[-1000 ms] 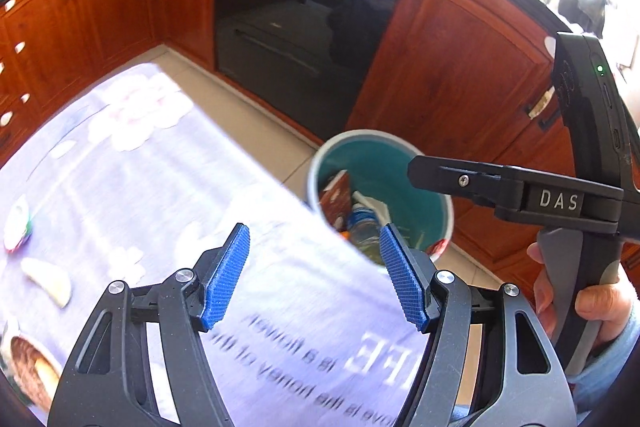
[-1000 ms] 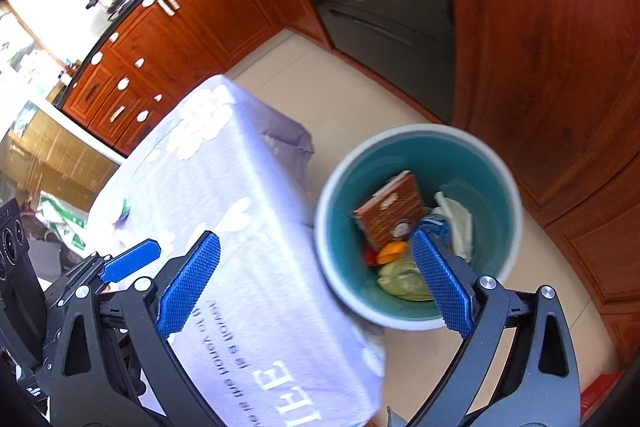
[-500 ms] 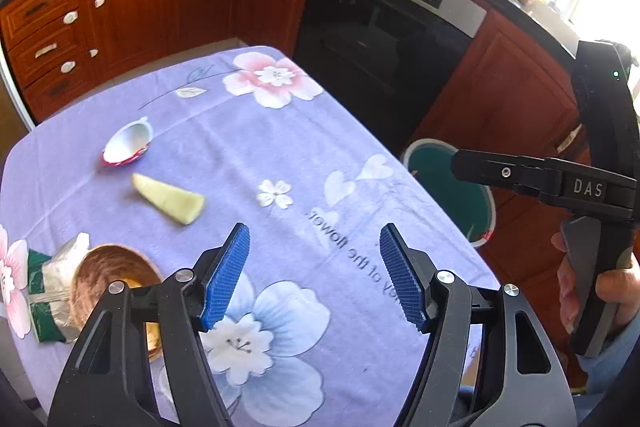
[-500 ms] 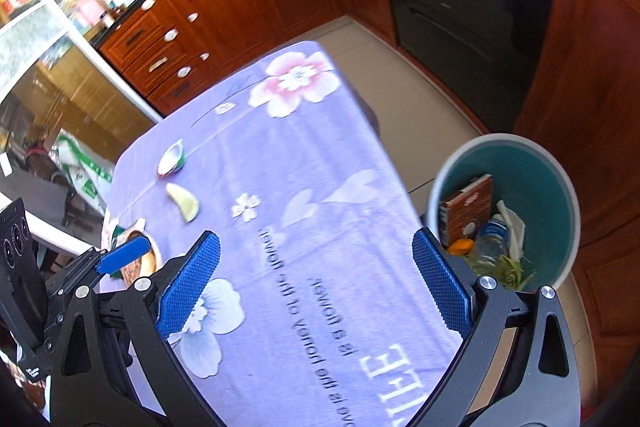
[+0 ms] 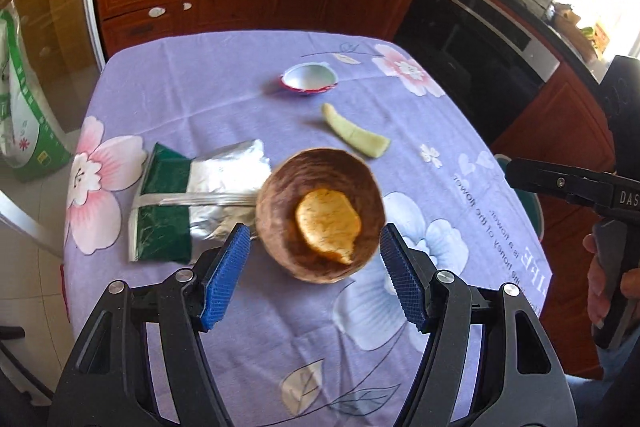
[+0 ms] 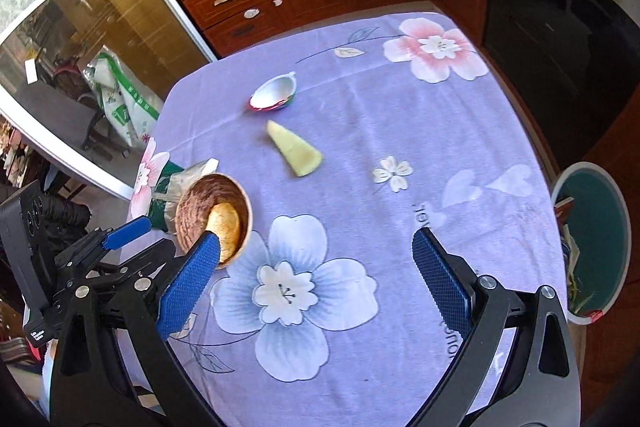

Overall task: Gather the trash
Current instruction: 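Move both grippers back over the table toward the coconut-shell bowl, then grasp the peel piece inside the coconut-shell bowl with the right gripper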

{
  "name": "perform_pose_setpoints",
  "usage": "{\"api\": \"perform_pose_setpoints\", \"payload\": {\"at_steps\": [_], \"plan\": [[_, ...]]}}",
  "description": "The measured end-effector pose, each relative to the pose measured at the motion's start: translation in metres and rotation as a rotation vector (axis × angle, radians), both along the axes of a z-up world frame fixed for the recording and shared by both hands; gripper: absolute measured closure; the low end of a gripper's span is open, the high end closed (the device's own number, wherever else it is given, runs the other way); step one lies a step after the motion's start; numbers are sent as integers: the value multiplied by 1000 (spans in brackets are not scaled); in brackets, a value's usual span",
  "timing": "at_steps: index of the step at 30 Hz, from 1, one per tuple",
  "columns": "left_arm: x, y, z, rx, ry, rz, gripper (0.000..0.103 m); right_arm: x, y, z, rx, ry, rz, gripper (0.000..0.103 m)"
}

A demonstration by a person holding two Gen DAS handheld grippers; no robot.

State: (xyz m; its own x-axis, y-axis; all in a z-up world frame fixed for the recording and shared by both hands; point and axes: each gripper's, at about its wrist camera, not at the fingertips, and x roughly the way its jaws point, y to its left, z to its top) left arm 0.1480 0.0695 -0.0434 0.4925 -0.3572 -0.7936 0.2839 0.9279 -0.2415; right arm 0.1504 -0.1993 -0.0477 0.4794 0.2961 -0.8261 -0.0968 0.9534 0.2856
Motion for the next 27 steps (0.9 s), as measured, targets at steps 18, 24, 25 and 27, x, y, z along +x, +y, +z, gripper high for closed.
{"api": "perform_pose_setpoints", "payload": {"at_steps": [18,24,25,27], "plan": [[-5,60,-34,-14,34,28,34,16,135,-48,-89,95,268,60],[-4,68,-40,-17,52,39,34,24,146,-69,-149,119,274,66],[-4,69,-41,-18,53,42,34,25,147,-72,-155,124,275,66],[-4,70,-41,-21,55,45,34,26,148,-77,-176,127,276,66]]}}
